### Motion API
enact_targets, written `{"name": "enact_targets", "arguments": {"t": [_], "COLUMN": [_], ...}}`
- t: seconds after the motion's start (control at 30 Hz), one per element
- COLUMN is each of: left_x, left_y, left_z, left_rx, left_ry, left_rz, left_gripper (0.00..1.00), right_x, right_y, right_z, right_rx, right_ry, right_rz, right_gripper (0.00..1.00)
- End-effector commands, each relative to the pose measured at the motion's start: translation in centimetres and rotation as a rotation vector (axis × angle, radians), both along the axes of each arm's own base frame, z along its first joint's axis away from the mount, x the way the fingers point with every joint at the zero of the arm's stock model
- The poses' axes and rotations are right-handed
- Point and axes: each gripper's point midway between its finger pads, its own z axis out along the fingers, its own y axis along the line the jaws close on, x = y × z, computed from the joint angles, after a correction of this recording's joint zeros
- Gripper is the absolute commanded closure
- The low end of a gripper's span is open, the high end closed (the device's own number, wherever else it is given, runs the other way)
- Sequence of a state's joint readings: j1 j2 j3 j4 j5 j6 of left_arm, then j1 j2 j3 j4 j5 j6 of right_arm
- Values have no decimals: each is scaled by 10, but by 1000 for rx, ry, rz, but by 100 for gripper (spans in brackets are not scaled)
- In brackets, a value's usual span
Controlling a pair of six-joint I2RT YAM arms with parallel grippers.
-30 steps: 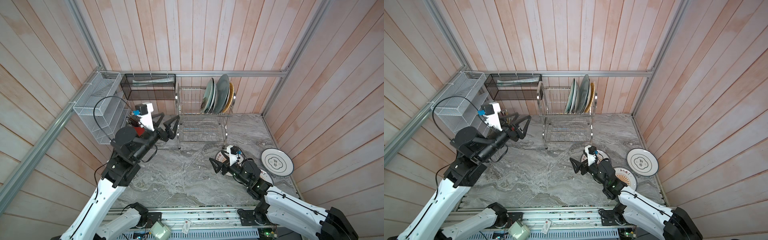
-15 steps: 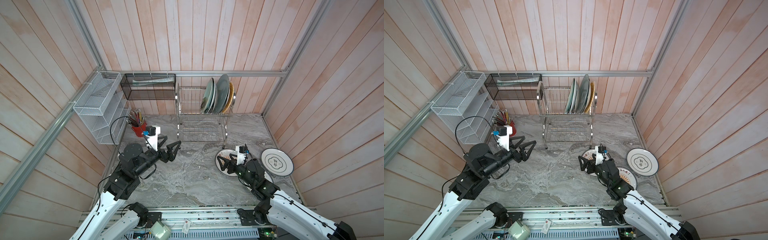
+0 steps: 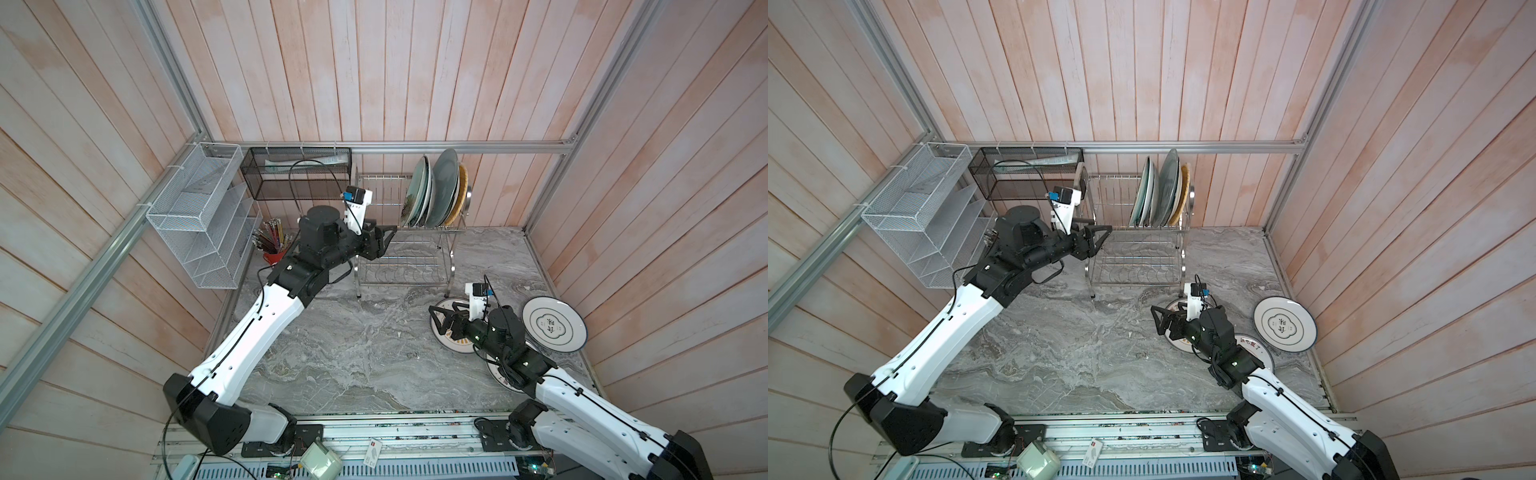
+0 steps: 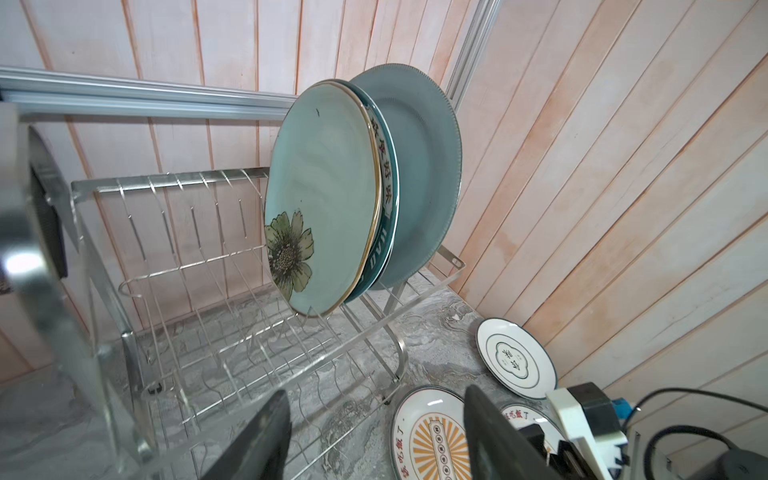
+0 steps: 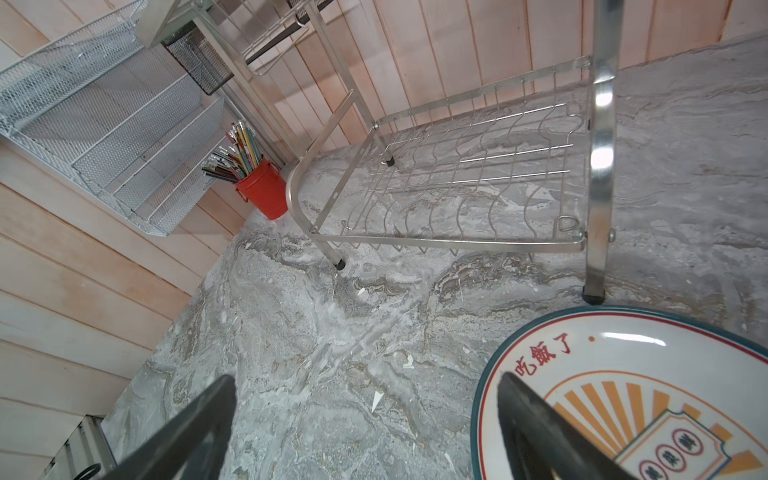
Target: Load the plates into the dish rack
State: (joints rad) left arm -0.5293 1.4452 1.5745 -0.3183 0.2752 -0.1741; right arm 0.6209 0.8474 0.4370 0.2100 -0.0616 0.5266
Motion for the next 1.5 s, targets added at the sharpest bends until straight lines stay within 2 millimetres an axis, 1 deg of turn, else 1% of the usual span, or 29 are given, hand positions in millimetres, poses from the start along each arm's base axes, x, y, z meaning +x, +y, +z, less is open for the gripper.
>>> {"name": "enact_targets", "arguments": {"t": [0.0,0.13,0.3,0.4,0.5,0.6,0.73,0.77,0.93,1.0,1.07,1.13,1.2,1.33,1.47], "left_x": [15,44,70,84,98,106,107,107,112,111,107,101,95,86,79], "left_y": [-17,-33,-55,-67,-71,-70,-71,-71,-73,-73,-74,-74,-72,-68,-65], "left_z": [3,-1,-3,-9,-14,-13,-9,-7,-12,-12,-11,-7,1,15,33], "left_rx": [68,109,130,144,152,147,127,122,127,127,101,86,63,25,-23], "left_ry": [-47,-57,-62,-53,-37,-35,-52,-60,-55,-52,-31,-34,-47,-79,-96], "left_rz": [-34,-24,-15,-1,42,86,90,86,94,88,82,66,58,49,48], "left_gripper": [35,40,47,50,58,64,71,72,79,85,86,88,93,100,100], "right_x": [-4,-10,-16,-18,-21,-23,-24,-24,-23,-24,-24,-23,-23,-23,-22], "right_y": [6,3,0,-1,-2,-3,-3,-3,-4,-5,-5,-5,-5,-5,-5], "right_z": [14,21,19,18,22,25,25,26,26,26,24,22,21,23,26], "right_rx": [14,16,23,15,17,22,20,19,19,22,23,23,24,28,31], "right_ry": [-29,-51,-58,-61,-74,-83,-88,-89,-91,-90,-88,-84,-79,-80,-85], "right_rz": [50,55,68,72,74,78,81,81,75,73,71,68,69,67,66], "right_gripper": [2,2,2,2,2,2,2,2,2,2,2,2,2,2,2]}}
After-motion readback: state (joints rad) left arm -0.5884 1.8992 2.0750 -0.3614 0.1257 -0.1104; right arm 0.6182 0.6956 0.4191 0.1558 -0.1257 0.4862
